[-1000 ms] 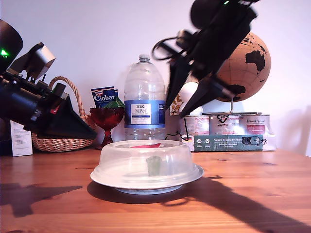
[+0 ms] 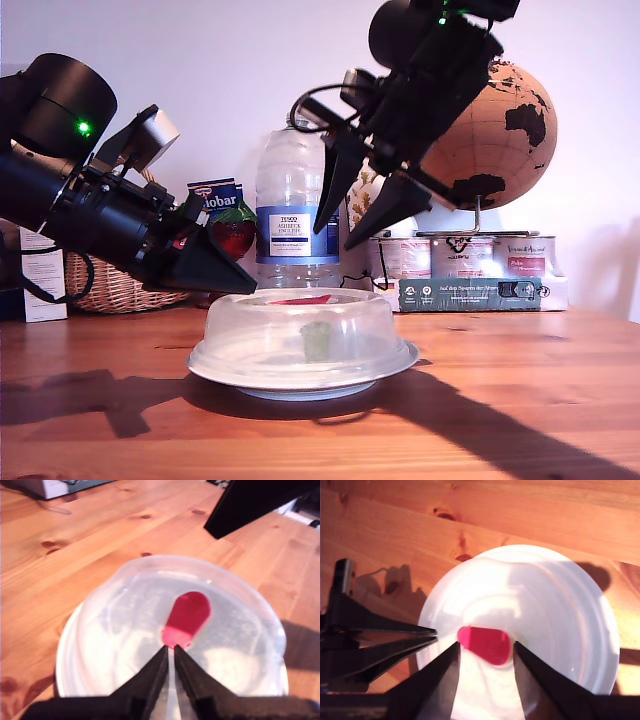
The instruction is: Lift the plastic dome with your right arm while removing the green coffee capsule from the plate using your left arm.
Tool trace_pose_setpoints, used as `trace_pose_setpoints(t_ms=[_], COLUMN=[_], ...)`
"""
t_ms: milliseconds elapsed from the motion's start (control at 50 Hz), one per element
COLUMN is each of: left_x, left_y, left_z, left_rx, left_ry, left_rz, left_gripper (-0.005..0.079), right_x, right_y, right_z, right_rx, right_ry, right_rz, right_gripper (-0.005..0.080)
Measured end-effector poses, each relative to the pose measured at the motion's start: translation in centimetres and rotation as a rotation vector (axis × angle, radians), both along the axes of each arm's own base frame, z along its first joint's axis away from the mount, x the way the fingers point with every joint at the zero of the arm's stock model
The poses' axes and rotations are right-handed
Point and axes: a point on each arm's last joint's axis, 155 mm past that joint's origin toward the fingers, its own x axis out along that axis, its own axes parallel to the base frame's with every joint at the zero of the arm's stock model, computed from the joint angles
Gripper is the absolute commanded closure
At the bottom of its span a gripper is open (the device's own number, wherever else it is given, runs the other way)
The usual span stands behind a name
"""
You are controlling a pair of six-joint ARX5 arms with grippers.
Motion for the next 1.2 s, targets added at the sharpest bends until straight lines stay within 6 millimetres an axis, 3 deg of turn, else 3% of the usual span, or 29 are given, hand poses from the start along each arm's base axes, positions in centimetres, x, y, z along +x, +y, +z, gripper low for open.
trace_pose_setpoints(t_ms=[220, 640, 1200], left_x=[-0.1, -0.1, -0.3], left_y=[0.1, -0.1, -0.2], left_z=[-0.2, -0.3, -0.5], left_rx=[0.012, 0.026, 0.033], left_ry=[0.002, 0.003, 0.015], left_rz=[-0.001, 0.004, 0.000], left_gripper=[0.0740, 0.0741, 0.0760], right_x=[-0.7, -1.4, -1.6], right_y=[0.8, 0.8, 3.3], right_z=[-3.6, -3.8, -2.8], right_rx=[-0.040, -0.042, 0.015], right_ry=[0.072, 0.105, 0.061], right_rz=[0.019, 0.013, 0.056], right_gripper=[0.0450, 0.0450, 0.0450])
